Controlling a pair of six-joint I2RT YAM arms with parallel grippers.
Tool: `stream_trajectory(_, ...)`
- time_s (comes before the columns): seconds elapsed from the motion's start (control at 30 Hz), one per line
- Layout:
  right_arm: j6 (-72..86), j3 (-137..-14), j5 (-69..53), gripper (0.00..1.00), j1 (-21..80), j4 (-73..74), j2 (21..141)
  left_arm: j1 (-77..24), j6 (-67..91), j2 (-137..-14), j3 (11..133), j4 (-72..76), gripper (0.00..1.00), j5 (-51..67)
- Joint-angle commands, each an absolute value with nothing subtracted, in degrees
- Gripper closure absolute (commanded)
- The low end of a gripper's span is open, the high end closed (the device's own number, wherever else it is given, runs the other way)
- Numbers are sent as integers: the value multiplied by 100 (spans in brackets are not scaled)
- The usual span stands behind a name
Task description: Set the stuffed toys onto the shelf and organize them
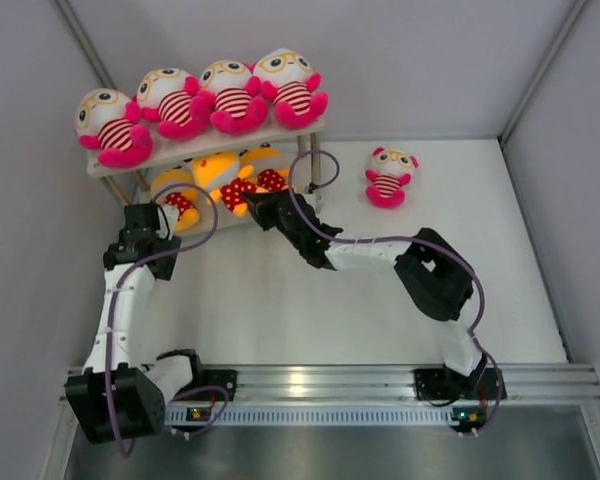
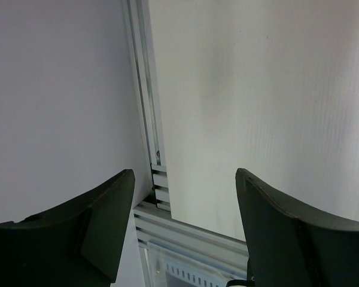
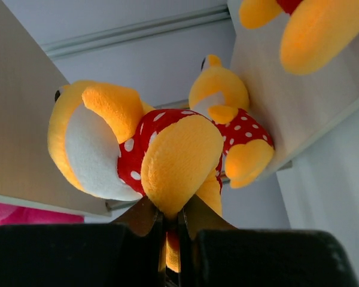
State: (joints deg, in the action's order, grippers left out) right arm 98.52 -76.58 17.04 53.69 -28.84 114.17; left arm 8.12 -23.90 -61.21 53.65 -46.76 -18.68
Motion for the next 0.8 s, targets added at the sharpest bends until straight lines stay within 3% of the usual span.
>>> stream_trajectory(0.0, 10318, -8531, 2364, 100, 5502, -2656, 11767, 791, -2294, -5915, 5432, -4676, 26, -2013)
stream_trajectory(0.6, 11197, -10459, 2742, 100, 5678, -1362, 13403, 712, -2329, -5862, 5282, -4676, 26, -1925)
stream_trajectory(0.77, 11206, -10407, 2733, 77, 5730, -1494, 13491, 694, -2364, -5845, 5247, -4676, 26, -1986)
